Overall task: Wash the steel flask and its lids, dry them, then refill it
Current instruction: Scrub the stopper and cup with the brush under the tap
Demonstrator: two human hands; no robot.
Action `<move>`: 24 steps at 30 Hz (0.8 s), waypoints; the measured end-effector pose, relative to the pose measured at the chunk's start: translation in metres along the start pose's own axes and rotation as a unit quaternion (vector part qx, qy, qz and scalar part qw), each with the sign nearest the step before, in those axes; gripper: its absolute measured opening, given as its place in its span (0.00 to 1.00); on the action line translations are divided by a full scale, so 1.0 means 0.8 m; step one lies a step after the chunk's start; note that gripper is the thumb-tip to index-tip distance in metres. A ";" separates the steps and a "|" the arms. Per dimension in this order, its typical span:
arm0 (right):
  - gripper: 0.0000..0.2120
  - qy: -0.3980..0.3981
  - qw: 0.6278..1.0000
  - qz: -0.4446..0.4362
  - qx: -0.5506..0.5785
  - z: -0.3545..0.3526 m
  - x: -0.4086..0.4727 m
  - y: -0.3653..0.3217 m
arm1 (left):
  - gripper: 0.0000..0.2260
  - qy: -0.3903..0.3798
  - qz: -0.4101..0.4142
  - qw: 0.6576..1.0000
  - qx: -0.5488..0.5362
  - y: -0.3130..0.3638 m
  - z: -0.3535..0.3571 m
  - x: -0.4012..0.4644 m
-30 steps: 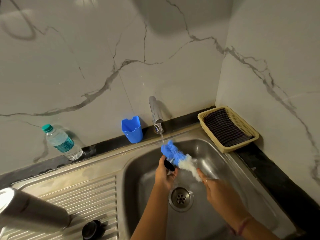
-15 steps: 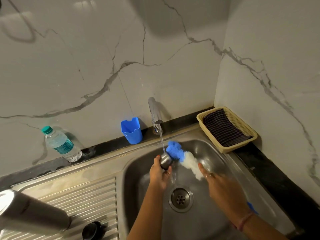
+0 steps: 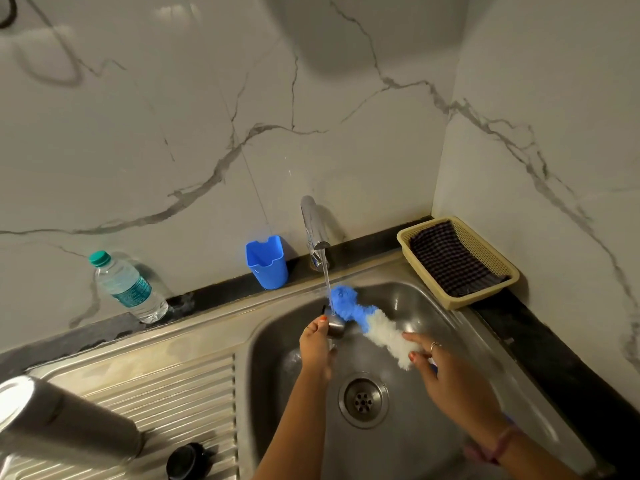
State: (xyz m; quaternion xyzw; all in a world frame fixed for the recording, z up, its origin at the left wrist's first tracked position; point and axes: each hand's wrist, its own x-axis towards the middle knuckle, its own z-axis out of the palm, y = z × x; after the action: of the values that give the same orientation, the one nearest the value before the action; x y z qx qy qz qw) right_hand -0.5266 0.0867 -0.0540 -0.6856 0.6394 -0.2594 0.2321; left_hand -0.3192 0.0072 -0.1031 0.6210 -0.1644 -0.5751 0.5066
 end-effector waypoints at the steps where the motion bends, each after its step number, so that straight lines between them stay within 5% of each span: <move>1: 0.17 -0.002 1.000 -0.006 -0.012 -0.002 -0.002 -0.001 | 0.10 0.016 0.004 1.000 0.010 -0.001 -0.003 0.002; 24: 0.20 -0.039 0.999 -0.011 -0.024 0.004 0.017 0.015 | 0.11 -0.018 -0.005 0.998 -0.062 0.013 -0.003 0.003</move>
State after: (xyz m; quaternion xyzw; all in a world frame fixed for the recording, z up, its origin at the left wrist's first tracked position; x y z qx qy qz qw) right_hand -0.5326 0.0719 -0.0636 -0.7074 0.6285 -0.2192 0.2376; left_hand -0.3125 0.0021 -0.0962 0.5788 -0.1346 -0.5980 0.5378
